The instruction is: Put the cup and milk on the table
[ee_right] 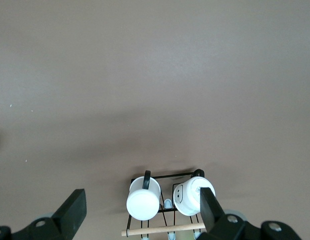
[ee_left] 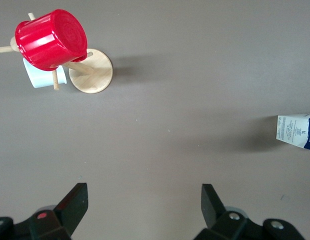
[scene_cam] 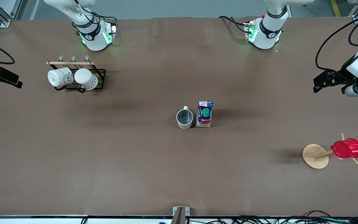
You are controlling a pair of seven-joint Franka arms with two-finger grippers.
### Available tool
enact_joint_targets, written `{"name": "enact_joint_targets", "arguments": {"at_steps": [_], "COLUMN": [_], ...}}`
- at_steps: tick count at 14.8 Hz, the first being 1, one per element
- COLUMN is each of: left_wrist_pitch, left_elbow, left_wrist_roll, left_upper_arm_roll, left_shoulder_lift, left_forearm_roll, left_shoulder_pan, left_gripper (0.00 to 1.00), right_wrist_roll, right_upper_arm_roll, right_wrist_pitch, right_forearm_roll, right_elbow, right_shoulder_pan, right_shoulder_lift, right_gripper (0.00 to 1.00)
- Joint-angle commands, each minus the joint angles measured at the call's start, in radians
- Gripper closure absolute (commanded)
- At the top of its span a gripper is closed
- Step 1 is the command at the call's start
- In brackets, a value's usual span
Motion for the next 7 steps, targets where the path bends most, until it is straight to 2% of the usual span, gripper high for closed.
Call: {"name": "enact_joint_targets", "arguments": {"at_steps": [1,7], "left_wrist_pitch": [0.008,0.007], "left_elbow": [-0.030,-0.030], "left_wrist_roll": [0.000,-0.003], "left_upper_arm_roll": [-0.024,-0.025], "left_shoulder_lift": [-0.030,-0.030], "left_forearm_roll": [0.017,0.016], "left_shoulder_pan": [0.024,0.024], "left_gripper": [0.00,0.00], "right_wrist_roll": [-0.013,-0.011], "right_upper_arm_roll": [0.008,0.009], "right_wrist_pitch": [0.004,0.008], "right_forearm_roll": [0.015,0.015], "right_elbow": [-0.031,-0.029], "right_shoulder_pan": [-0.010,-0.017], "right_shoulder_lift": [-0.028,-0.027], "right_gripper": [0.00,0.00]}}
